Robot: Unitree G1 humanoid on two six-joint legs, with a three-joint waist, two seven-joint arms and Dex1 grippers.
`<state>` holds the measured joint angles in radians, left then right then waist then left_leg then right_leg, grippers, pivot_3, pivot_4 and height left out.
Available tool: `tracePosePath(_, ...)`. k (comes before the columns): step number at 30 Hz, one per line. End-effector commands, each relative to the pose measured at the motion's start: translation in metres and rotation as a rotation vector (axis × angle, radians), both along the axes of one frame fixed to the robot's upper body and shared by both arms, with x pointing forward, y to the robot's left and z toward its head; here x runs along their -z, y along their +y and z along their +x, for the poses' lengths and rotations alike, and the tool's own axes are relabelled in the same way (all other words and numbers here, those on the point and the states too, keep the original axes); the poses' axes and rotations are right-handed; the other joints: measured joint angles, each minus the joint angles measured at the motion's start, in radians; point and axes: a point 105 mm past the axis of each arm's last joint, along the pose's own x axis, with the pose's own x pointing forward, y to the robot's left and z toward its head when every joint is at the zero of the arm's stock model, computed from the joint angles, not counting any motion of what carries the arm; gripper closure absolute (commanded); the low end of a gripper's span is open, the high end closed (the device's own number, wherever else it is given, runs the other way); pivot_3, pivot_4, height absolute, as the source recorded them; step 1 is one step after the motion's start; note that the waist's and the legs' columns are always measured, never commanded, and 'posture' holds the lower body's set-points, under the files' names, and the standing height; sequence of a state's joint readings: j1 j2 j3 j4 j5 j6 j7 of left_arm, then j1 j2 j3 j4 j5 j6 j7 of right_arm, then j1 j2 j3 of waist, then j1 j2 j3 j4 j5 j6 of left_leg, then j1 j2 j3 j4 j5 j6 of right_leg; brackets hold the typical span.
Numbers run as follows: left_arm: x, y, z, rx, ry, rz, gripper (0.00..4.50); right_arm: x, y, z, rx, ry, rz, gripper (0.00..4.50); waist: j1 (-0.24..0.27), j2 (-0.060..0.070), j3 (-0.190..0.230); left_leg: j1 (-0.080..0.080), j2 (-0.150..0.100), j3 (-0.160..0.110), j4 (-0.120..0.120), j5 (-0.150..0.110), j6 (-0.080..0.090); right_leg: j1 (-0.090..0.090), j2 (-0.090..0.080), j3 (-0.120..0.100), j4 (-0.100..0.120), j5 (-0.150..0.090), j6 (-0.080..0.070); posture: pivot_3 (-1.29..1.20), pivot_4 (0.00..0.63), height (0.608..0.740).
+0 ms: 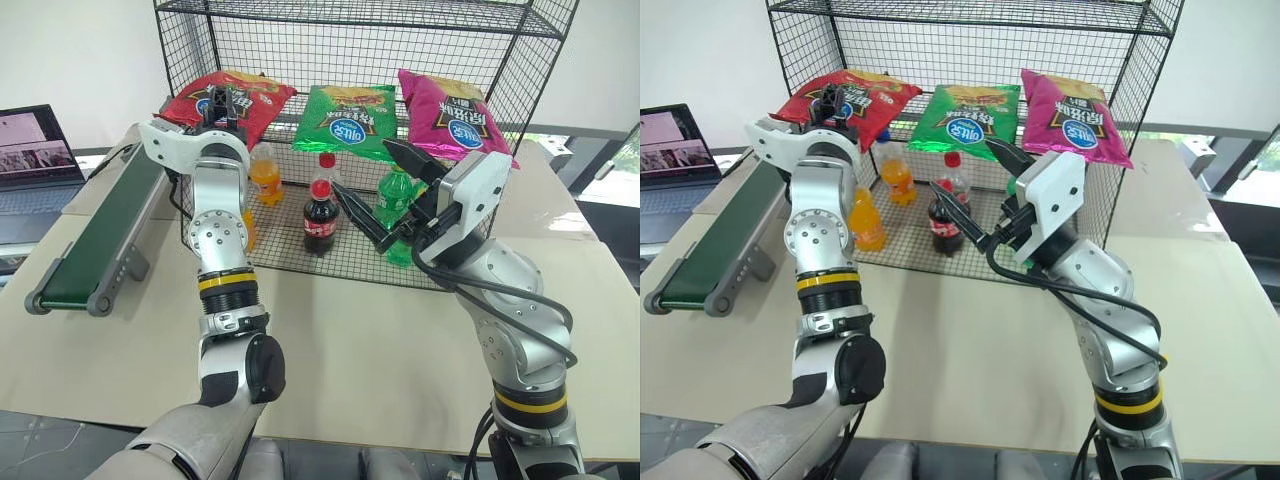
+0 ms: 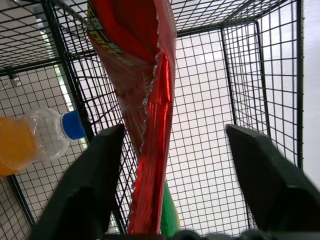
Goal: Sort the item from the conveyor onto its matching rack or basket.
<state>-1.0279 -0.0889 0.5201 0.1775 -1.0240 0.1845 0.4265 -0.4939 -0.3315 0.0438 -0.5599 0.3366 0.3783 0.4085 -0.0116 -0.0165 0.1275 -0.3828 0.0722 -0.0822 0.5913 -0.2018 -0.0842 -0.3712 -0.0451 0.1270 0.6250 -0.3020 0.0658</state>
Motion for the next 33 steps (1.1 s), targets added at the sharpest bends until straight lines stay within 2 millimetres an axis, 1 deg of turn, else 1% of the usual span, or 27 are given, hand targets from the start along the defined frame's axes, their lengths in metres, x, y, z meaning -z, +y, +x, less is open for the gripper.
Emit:
tracePosePath(1, -0.009, -0.007, -0.014, 0.018, -0.020, 0.023, 0.04, -0.010, 0.000, -0.006, -0.004, -0.042, 0.015, 0.00, 0.000, 0.000, 0.000, 0.000, 0.000, 0.000, 0.000, 0.000, 0.000, 0.000, 0.000, 0.000, 0.000, 0.000, 0.000, 0.00, 0.150, 0.740)
tracePosePath(8, 0.007, -0.001, -0.036, 0.025, 0.055, 0.055, 0.04, -0.007, 0.001, -0.005, -0.017, -0.030, 0.020, 0.00, 0.000, 0.000, 0.000, 0.000, 0.000, 0.000, 0.000, 0.000, 0.000, 0.000, 0.000, 0.000, 0.000, 0.000, 0.000, 0.00, 0.150, 0.740)
tracePosePath(13, 0.006, -0.001, -0.050, 0.129, 0.030, 0.124, 0.04, -0.005, 0.004, -0.005, -0.032, -0.023, 0.025, 0.00, 0.001, 0.000, 0.000, 0.000, 0.000, 0.000, 0.001, 0.000, 0.000, 0.000, 0.000, 0.000, 0.001, 0.000, 0.000, 0.00, 0.150, 0.740)
tracePosePath(15, 0.009, 0.004, -0.061, 0.179, 0.015, 0.221, 0.04, -0.003, 0.003, -0.005, -0.035, -0.017, 0.023, 0.00, -0.001, 0.000, 0.000, 0.000, 0.000, 0.000, 0.001, 0.000, 0.000, 0.000, 0.000, 0.000, 0.001, 0.000, 0.000, 0.00, 0.150, 0.740)
tracePosePath(17, 0.017, 0.009, -0.071, 0.226, 0.025, 0.300, 0.04, 0.000, 0.002, -0.005, -0.037, -0.009, 0.016, 0.00, -0.007, 0.000, 0.000, 0.001, 0.000, 0.000, 0.000, 0.000, 0.000, 0.000, 0.000, 0.001, 0.002, 0.000, 0.000, 0.00, 0.150, 0.740)
tracePosePath(18, 0.024, 0.011, -0.077, 0.255, 0.033, 0.379, 0.04, 0.003, 0.000, -0.006, -0.035, -0.001, 0.009, 0.00, -0.007, 0.001, 0.000, 0.002, 0.000, 0.000, 0.000, 0.000, 0.000, 0.000, 0.000, 0.001, 0.002, 0.000, 0.000, 0.00, 0.150, 0.740)
tracePosePath(20, 0.041, 0.013, -0.087, 0.296, 0.058, 0.608, 0.04, 0.012, -0.004, -0.008, -0.025, 0.021, -0.013, 0.00, -0.010, 0.001, 0.000, 0.003, 0.000, 0.000, -0.001, 0.000, 0.000, 0.000, 0.000, 0.001, 0.003, 0.000, 0.000, 0.00, 0.150, 0.740)
tracePosePath(21, 0.047, 0.013, -0.090, 0.315, 0.067, 0.674, 0.04, 0.015, -0.005, -0.008, -0.022, 0.028, -0.019, 0.00, -0.010, 0.001, 0.000, 0.003, 0.000, 0.000, -0.001, 0.000, 0.000, 0.000, 0.000, 0.001, 0.003, 0.000, 0.000, 0.00, 0.150, 0.740)
tracePosePath(22, 0.057, 0.013, -0.094, 0.329, 0.085, 0.766, 0.04, 0.021, -0.009, -0.008, 0.000, 0.054, -0.020, 0.00, -0.010, 0.002, 0.001, 0.003, 0.000, 0.000, -0.001, 0.000, 0.000, 0.000, 0.000, 0.001, 0.003, 0.000, 0.000, 0.00, 0.150, 0.740)
tracePosePath(23, 0.064, 0.013, -0.096, 0.341, 0.096, 0.821, 0.04, 0.025, -0.011, -0.008, 0.015, 0.072, -0.020, 0.00, -0.005, 0.002, 0.001, 0.003, 0.000, 0.000, -0.001, 0.000, 0.000, 0.000, 0.000, 0.001, 0.003, 0.000, 0.000, 0.00, 0.150, 0.740)
tracePosePath(25, 0.080, 0.010, -0.100, 0.356, 0.097, 1.014, 0.04, 0.040, -0.019, -0.009, 0.054, 0.126, -0.006, 0.00, 0.001, 0.002, 0.001, 0.002, 0.000, 0.000, -0.001, 0.000, 0.000, 0.000, 0.000, 0.000, 0.002, 0.000, 0.000, 0.00, 0.150, 0.740)
tracePosePath(26, 0.094, 0.009, -0.099, 0.340, 0.118, 1.166, 0.04, 0.053, -0.025, -0.008, 0.102, 0.168, -0.009, 0.00, 0.003, 0.002, 0.001, 0.002, 0.000, 0.000, -0.001, 0.000, 0.000, 0.000, 0.000, 0.000, 0.002, 0.000, 0.000, 0.00, 0.150, 0.740)
tracePosePath(27, 0.108, 0.010, -0.097, 0.305, 0.136, 1.281, 0.04, 0.068, -0.029, -0.009, 0.132, 0.209, -0.008, 0.00, 0.004, 0.002, 0.001, 0.002, 0.000, 0.000, -0.001, 0.000, 0.000, 0.000, 0.000, 0.000, 0.001, 0.000, 0.000, 0.00, 0.150, 0.740)
tracePosePath(28, 0.119, 0.011, -0.096, 0.292, 0.145, 1.347, 0.04, 0.080, -0.032, -0.011, 0.162, 0.242, -0.018, 0.00, 0.004, 0.003, 0.000, 0.002, 0.000, 0.000, -0.001, 0.000, -0.001, 0.001, 0.000, 0.000, 0.001, -0.001, -0.001, 0.00, 0.150, 0.740)
tracePosePath(31, 0.147, 0.014, -0.090, 0.242, 0.146, 1.477, 0.04, 0.116, -0.044, -0.011, 0.271, 0.338, -0.041, 0.00, 0.000, 0.003, 0.001, 0.001, 0.000, 0.000, -0.002, -0.001, -0.001, 0.000, 0.000, 0.001, -0.001, -0.001, -0.002, 0.00, 0.150, 0.740)
tracePosePath(33, 0.169, 0.022, -0.085, 0.214, 0.204, 1.465, 0.04, 0.143, -0.057, -0.009, 0.369, 0.422, -0.031, 0.00, -0.004, 0.003, 0.001, 0.000, 0.000, 0.000, -0.003, -0.001, 0.000, -0.002, 0.000, 0.001, 0.000, -0.002, -0.002, 0.00, 0.150, 0.740)
